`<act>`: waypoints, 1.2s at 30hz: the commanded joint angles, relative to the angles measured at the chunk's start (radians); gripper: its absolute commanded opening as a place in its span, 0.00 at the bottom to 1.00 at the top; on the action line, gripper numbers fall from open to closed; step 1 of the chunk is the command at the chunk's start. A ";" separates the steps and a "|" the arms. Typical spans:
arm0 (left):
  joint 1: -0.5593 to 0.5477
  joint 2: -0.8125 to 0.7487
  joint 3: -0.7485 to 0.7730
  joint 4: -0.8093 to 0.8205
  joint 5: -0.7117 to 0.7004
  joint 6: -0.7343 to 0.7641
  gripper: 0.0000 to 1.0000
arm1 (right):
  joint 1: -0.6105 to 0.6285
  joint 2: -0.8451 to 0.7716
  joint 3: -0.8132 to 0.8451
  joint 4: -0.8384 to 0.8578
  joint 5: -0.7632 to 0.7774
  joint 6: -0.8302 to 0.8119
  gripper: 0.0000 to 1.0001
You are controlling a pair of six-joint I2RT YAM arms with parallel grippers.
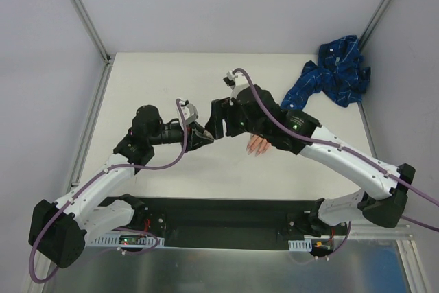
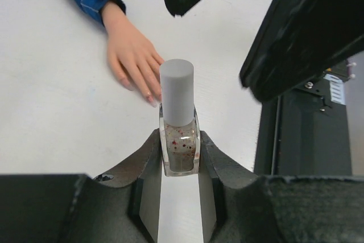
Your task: Paint the nails
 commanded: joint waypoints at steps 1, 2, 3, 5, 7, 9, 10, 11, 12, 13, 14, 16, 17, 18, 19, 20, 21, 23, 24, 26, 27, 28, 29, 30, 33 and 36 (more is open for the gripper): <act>-0.007 -0.003 0.042 0.022 0.118 -0.052 0.00 | -0.005 -0.043 0.042 -0.018 -0.066 -0.087 0.69; -0.007 -0.008 0.041 0.020 0.120 -0.052 0.00 | -0.005 -0.037 0.049 -0.018 -0.096 -0.083 0.67; -0.007 -0.017 0.039 0.020 0.120 -0.052 0.00 | -0.008 -0.020 0.055 -0.021 -0.109 -0.083 0.64; -0.007 -0.026 0.033 0.019 0.123 -0.046 0.00 | -0.010 -0.006 0.068 -0.026 -0.123 -0.081 0.58; -0.007 -0.037 0.030 0.019 0.138 -0.042 0.00 | -0.013 0.015 0.075 -0.028 -0.139 -0.081 0.54; -0.007 -0.038 0.029 0.019 0.144 -0.042 0.00 | -0.013 0.029 0.083 -0.035 -0.147 -0.080 0.51; -0.007 -0.038 0.029 0.019 0.147 -0.043 0.00 | -0.016 0.033 0.083 -0.035 -0.156 -0.078 0.49; -0.007 -0.038 0.027 0.017 0.150 -0.040 0.00 | -0.016 0.037 0.079 -0.037 -0.161 -0.075 0.48; -0.007 -0.038 0.029 0.017 0.152 -0.040 0.00 | -0.017 0.037 0.074 -0.038 -0.163 -0.078 0.49; -0.009 -0.041 0.029 0.017 0.158 -0.037 0.00 | -0.017 0.038 0.069 -0.035 -0.172 -0.076 0.49; -0.007 -0.043 0.026 0.016 0.162 -0.034 0.00 | -0.017 0.040 0.066 -0.035 -0.170 -0.078 0.49; -0.007 -0.044 0.029 0.016 0.172 -0.033 0.00 | -0.016 0.040 0.053 -0.034 -0.172 -0.081 0.47; -0.007 -0.044 0.029 0.016 0.176 -0.032 0.00 | -0.017 0.041 0.049 -0.035 -0.172 -0.081 0.46; -0.007 -0.044 0.029 0.013 0.182 -0.031 0.00 | -0.019 0.041 0.043 -0.034 -0.172 -0.081 0.43; -0.009 -0.044 0.030 0.010 0.186 -0.031 0.00 | -0.019 0.041 0.040 -0.035 -0.213 -0.089 0.41; -0.007 -0.044 0.032 0.007 0.196 -0.032 0.00 | -0.019 0.038 0.037 -0.032 -0.219 -0.092 0.39; -0.007 -0.043 0.036 0.002 0.204 -0.032 0.00 | -0.020 0.035 0.033 -0.034 -0.227 -0.095 0.31; -0.007 -0.041 0.038 -0.001 0.221 -0.039 0.00 | -0.030 0.024 0.013 -0.029 -0.264 -0.104 0.26; -0.007 -0.041 0.042 -0.001 0.233 -0.042 0.00 | -0.033 0.021 0.005 -0.029 -0.273 -0.109 0.26; -0.007 -0.041 0.044 -0.001 0.242 -0.046 0.00 | -0.036 0.006 -0.015 -0.029 -0.285 -0.125 0.23; -0.007 -0.041 0.045 -0.001 0.254 -0.049 0.00 | -0.037 0.001 -0.020 -0.025 -0.293 -0.130 0.17; -0.007 -0.041 0.047 -0.001 0.262 -0.051 0.00 | -0.036 -0.003 -0.033 -0.017 -0.308 -0.136 0.14; -0.007 -0.041 0.047 -0.001 0.270 -0.052 0.00 | -0.037 -0.012 -0.043 -0.011 -0.314 -0.148 0.09; -0.007 -0.040 0.050 0.000 0.285 -0.052 0.00 | -0.037 -0.019 -0.055 -0.002 -0.330 -0.170 0.01; -0.007 -0.029 0.056 0.014 0.400 -0.090 0.00 | -0.037 -0.046 -0.130 0.067 -0.538 -0.391 0.00; -0.007 -0.015 0.068 0.034 0.558 -0.135 0.00 | -0.048 -0.121 -0.294 0.181 -0.834 -0.623 0.00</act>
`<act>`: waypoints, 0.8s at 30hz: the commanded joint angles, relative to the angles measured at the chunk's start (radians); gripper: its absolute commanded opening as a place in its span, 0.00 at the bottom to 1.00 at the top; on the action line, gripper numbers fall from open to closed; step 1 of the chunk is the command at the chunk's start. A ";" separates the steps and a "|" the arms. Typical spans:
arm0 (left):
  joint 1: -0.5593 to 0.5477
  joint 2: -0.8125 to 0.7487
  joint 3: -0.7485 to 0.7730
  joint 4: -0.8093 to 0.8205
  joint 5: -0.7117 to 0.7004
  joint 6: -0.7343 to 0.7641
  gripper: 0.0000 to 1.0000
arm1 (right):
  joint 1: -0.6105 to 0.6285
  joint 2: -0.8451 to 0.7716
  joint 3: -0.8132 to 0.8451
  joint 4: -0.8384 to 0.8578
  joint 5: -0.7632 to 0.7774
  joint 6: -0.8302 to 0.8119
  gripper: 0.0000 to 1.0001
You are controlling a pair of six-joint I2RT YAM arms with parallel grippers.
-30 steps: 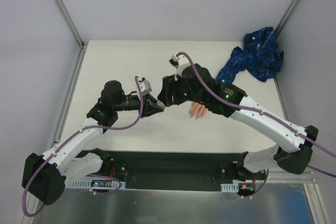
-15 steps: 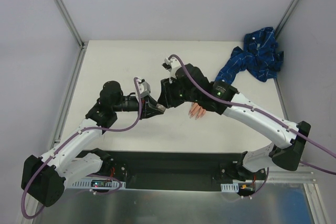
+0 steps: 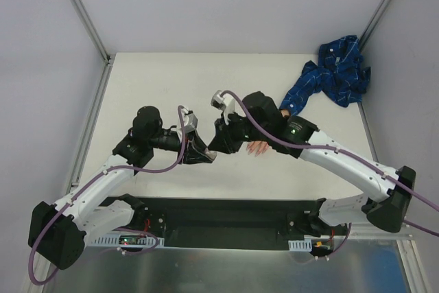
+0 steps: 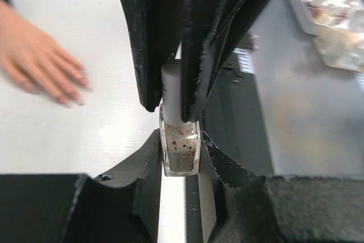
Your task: Paint the nails
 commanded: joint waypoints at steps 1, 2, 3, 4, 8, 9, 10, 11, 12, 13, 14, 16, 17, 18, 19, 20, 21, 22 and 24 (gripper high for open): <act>-0.010 0.006 0.066 0.116 0.286 -0.075 0.00 | -0.007 -0.110 -0.191 0.151 -0.420 -0.403 0.00; -0.016 0.005 0.066 0.119 0.320 -0.082 0.00 | -0.024 -0.104 -0.199 0.154 -0.439 -0.408 0.00; -0.019 0.001 0.063 0.119 0.329 -0.083 0.00 | -0.043 -0.092 -0.170 0.139 -0.471 -0.414 0.00; -0.021 -0.006 0.060 0.119 0.331 -0.083 0.00 | -0.043 -0.072 -0.154 0.106 -0.466 -0.429 0.00; -0.024 -0.018 0.054 0.119 0.308 -0.086 0.00 | -0.040 -0.049 -0.114 0.082 -0.442 -0.410 0.00; -0.024 -0.020 0.052 0.116 0.297 -0.083 0.00 | -0.041 -0.048 -0.104 0.076 -0.416 -0.394 0.00; -0.024 -0.031 0.052 0.113 0.282 -0.082 0.00 | -0.041 -0.051 -0.097 0.081 -0.392 -0.334 0.04; -0.024 -0.037 0.049 0.107 0.263 -0.079 0.00 | -0.038 -0.057 -0.093 0.082 -0.355 -0.290 0.25; -0.024 -0.043 0.048 0.097 0.210 -0.062 0.00 | -0.035 -0.064 -0.091 0.090 -0.225 -0.235 0.37; -0.024 -0.058 0.046 0.073 0.179 -0.053 0.00 | -0.031 -0.084 -0.078 0.085 -0.147 -0.169 0.42; -0.024 -0.068 0.045 0.059 0.135 -0.048 0.00 | -0.026 -0.095 -0.068 0.072 -0.065 -0.041 0.49; -0.024 -0.093 0.042 0.006 -0.075 -0.022 0.00 | -0.021 -0.136 -0.068 0.058 0.117 0.123 0.54; -0.024 -0.100 0.036 -0.008 -0.165 -0.011 0.00 | -0.020 -0.147 -0.073 0.055 0.171 0.199 0.56; -0.024 -0.106 0.032 -0.016 -0.298 0.000 0.00 | -0.006 -0.155 -0.071 0.048 0.267 0.333 0.59; -0.024 -0.117 0.032 -0.025 -0.348 0.004 0.00 | 0.003 -0.160 -0.061 0.001 0.343 0.380 0.59; -0.024 -0.121 0.032 -0.031 -0.382 0.004 0.00 | 0.017 -0.157 -0.030 -0.031 0.416 0.431 0.60; -0.024 -0.126 0.029 -0.030 -0.405 0.004 0.00 | 0.050 -0.152 -0.018 -0.063 0.531 0.493 0.60; -0.024 -0.130 0.029 -0.028 -0.435 0.004 0.00 | 0.066 -0.138 -0.009 -0.061 0.566 0.517 0.60; -0.025 -0.132 0.029 -0.025 -0.470 0.001 0.00 | 0.110 -0.115 0.019 -0.041 0.642 0.558 0.61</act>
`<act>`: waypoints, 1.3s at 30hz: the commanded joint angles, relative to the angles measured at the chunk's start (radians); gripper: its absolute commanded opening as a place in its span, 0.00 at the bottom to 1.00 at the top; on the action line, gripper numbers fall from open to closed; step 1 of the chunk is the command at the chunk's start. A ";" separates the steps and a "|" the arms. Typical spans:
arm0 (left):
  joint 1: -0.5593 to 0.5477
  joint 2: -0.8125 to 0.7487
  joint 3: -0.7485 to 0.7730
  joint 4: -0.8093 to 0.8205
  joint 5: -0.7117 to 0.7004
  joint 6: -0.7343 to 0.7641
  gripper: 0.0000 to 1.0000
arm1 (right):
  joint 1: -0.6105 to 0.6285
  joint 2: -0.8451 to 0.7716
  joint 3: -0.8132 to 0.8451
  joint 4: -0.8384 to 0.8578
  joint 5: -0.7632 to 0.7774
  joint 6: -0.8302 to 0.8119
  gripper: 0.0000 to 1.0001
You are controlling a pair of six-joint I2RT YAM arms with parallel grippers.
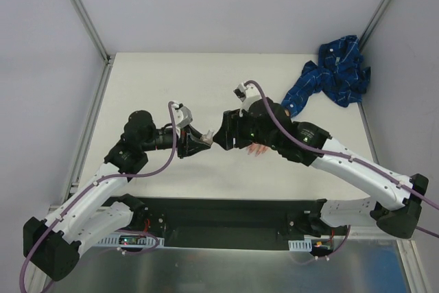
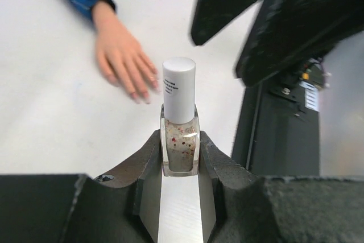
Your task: Paint the nails
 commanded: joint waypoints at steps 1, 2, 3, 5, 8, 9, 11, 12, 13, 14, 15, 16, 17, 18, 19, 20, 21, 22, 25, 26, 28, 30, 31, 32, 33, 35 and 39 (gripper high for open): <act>-0.006 -0.025 0.026 0.012 -0.203 0.026 0.00 | 0.091 0.039 0.098 -0.026 0.349 0.258 0.61; -0.006 -0.026 0.023 0.012 -0.238 0.026 0.00 | 0.104 0.062 0.118 -0.024 0.371 0.259 0.61; -0.006 -0.028 0.023 0.012 -0.250 0.028 0.00 | 0.132 0.083 0.173 -0.042 0.426 0.258 0.61; -0.006 -0.034 0.021 0.012 -0.272 0.025 0.00 | 0.152 0.159 0.238 -0.081 0.484 0.264 0.60; -0.004 -0.046 0.018 0.015 -0.279 0.025 0.00 | 0.167 0.225 0.301 -0.095 0.538 0.284 0.54; -0.006 -0.049 0.018 0.015 -0.279 0.025 0.00 | 0.166 0.245 0.304 -0.078 0.552 0.287 0.52; -0.006 -0.059 0.014 0.021 -0.278 0.025 0.00 | 0.166 0.262 0.318 -0.072 0.566 0.295 0.49; -0.006 -0.060 0.012 0.024 -0.273 0.023 0.00 | 0.167 0.277 0.323 -0.056 0.570 0.293 0.49; -0.006 -0.065 0.011 0.030 -0.272 0.023 0.00 | 0.167 0.288 0.335 -0.053 0.569 0.288 0.48; -0.006 -0.068 0.008 0.030 -0.267 0.022 0.00 | 0.167 0.300 0.345 -0.055 0.570 0.288 0.46; -0.006 -0.066 0.009 0.032 -0.263 0.020 0.00 | 0.167 0.320 0.353 -0.053 0.566 0.288 0.45; -0.006 -0.068 0.009 0.035 -0.261 0.019 0.00 | 0.167 0.329 0.362 -0.053 0.561 0.287 0.44; -0.006 -0.069 0.009 0.037 -0.260 0.019 0.00 | 0.167 0.338 0.378 -0.055 0.558 0.287 0.42; -0.006 -0.069 0.009 0.037 -0.258 0.017 0.00 | 0.167 0.355 0.384 -0.055 0.553 0.287 0.41; -0.006 -0.071 0.009 0.037 -0.256 0.017 0.00 | 0.167 0.361 0.390 -0.055 0.552 0.287 0.39; -0.006 -0.074 0.009 0.038 -0.256 0.019 0.00 | 0.166 0.364 0.393 -0.056 0.550 0.288 0.30; -0.006 -0.075 0.007 0.037 -0.255 0.017 0.00 | 0.167 0.367 0.390 -0.058 0.544 0.291 0.26; -0.006 -0.082 0.007 0.038 -0.256 0.017 0.00 | 0.167 0.366 0.386 -0.058 0.544 0.293 0.24; -0.006 -0.089 0.004 0.041 -0.221 0.016 0.00 | 0.166 0.346 0.347 -0.053 0.560 0.282 0.12; -0.006 -0.089 0.009 0.041 -0.204 0.008 0.00 | 0.166 0.337 0.333 -0.049 0.560 0.258 0.06; -0.006 -0.083 0.017 0.050 -0.133 0.000 0.00 | 0.166 0.302 0.283 -0.015 0.534 0.153 0.01; -0.006 -0.076 0.009 0.131 0.068 -0.033 0.00 | 0.155 0.245 0.194 0.046 0.430 0.036 0.01; -0.006 -0.072 0.007 0.162 0.136 -0.053 0.00 | 0.148 0.217 0.154 0.078 0.368 -0.115 0.01; -0.006 -0.066 0.001 0.200 0.276 -0.114 0.00 | 0.120 0.185 0.105 0.126 0.298 -0.191 0.00; -0.006 -0.057 -0.005 0.255 0.337 -0.148 0.00 | 0.099 0.120 0.039 0.246 0.095 -0.272 0.00; -0.006 -0.045 -0.014 0.361 0.429 -0.234 0.00 | 0.001 0.061 -0.109 0.353 -0.308 -0.482 0.01; -0.007 -0.034 -0.009 0.376 0.520 -0.253 0.00 | -0.136 0.037 -0.176 0.468 -0.940 -0.491 0.00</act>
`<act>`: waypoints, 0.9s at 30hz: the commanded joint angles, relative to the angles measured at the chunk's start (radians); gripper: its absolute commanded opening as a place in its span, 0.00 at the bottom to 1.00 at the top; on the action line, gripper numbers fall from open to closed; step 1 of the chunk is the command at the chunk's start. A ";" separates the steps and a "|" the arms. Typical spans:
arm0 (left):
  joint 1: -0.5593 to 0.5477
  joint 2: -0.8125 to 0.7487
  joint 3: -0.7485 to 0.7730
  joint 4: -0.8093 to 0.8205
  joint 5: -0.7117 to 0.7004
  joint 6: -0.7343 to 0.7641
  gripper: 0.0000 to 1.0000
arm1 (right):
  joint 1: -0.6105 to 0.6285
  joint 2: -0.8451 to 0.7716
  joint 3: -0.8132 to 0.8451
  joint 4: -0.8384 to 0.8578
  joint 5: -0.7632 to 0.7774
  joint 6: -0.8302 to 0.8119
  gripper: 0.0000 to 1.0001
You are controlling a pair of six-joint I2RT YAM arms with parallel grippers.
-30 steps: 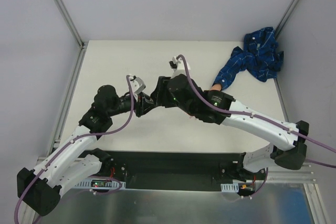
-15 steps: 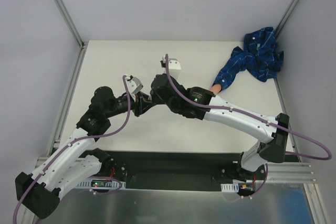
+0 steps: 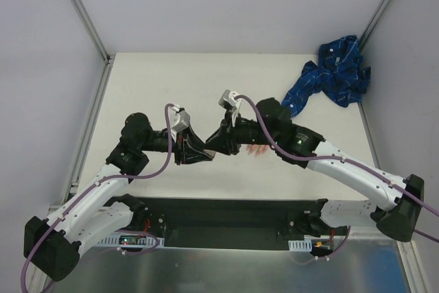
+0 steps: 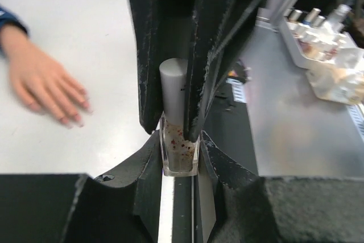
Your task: Paint the nails
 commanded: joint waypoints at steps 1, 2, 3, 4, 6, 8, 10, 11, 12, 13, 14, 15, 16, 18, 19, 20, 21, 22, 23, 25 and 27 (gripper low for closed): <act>-0.012 -0.029 0.028 0.220 0.306 -0.081 0.00 | -0.164 0.051 -0.028 0.128 -0.733 -0.204 0.00; -0.014 -0.032 0.029 0.190 0.301 -0.054 0.00 | -0.172 0.053 -0.037 0.134 -0.747 -0.199 0.00; -0.014 -0.035 0.029 0.176 0.300 -0.042 0.00 | -0.173 0.047 -0.047 0.169 -0.737 -0.186 0.00; -0.014 -0.034 0.032 0.171 0.292 -0.035 0.00 | -0.175 0.047 -0.053 0.189 -0.738 -0.173 0.00; -0.014 -0.032 0.037 0.130 0.282 -0.006 0.00 | -0.175 0.051 -0.048 0.210 -0.746 -0.150 0.00; -0.014 -0.031 0.046 0.093 0.252 0.032 0.00 | -0.175 0.047 -0.050 0.224 -0.722 -0.138 0.00; -0.012 -0.034 0.052 0.043 0.199 0.066 0.00 | -0.176 0.032 -0.051 0.221 -0.660 -0.110 0.05; -0.014 -0.037 0.054 0.030 0.174 0.078 0.00 | -0.175 0.010 -0.053 0.211 -0.575 -0.097 0.14; -0.014 -0.044 0.055 -0.005 0.141 0.090 0.00 | -0.172 -0.004 -0.045 0.192 -0.506 -0.078 0.26; -0.014 -0.047 0.060 -0.028 0.099 0.119 0.00 | -0.169 -0.017 -0.039 0.171 -0.435 -0.034 0.34; -0.014 -0.054 0.060 -0.042 0.002 0.126 0.00 | -0.163 -0.036 -0.030 0.107 -0.306 -0.014 0.40; -0.012 -0.061 0.061 -0.080 -0.049 0.132 0.00 | -0.158 -0.045 -0.001 0.059 -0.218 0.021 0.46; -0.014 -0.063 0.066 -0.094 -0.088 0.145 0.00 | -0.149 -0.056 0.007 0.025 -0.142 0.064 0.55; -0.012 -0.066 0.074 -0.117 -0.163 0.156 0.00 | -0.111 -0.082 0.024 -0.059 0.071 0.130 0.62; -0.012 -0.066 0.074 -0.125 -0.183 0.159 0.00 | -0.077 -0.091 0.021 -0.069 0.126 0.156 0.65; -0.012 -0.069 0.074 -0.126 -0.215 0.161 0.00 | -0.057 -0.102 0.021 -0.082 0.238 0.204 0.68; -0.012 -0.071 0.072 -0.126 -0.241 0.159 0.00 | -0.040 -0.105 0.024 -0.092 0.289 0.227 0.71; -0.014 -0.072 0.071 -0.129 -0.257 0.161 0.00 | -0.002 -0.100 0.042 -0.099 0.327 0.245 0.74; -0.014 -0.074 0.069 -0.131 -0.272 0.164 0.00 | 0.018 -0.085 0.054 -0.116 0.404 0.267 0.74; -0.014 -0.075 0.067 -0.134 -0.324 0.161 0.00 | 0.058 -0.045 0.105 -0.164 0.529 0.316 0.75; -0.014 -0.074 0.066 -0.137 -0.353 0.159 0.00 | 0.093 -0.013 0.142 -0.179 0.593 0.353 0.75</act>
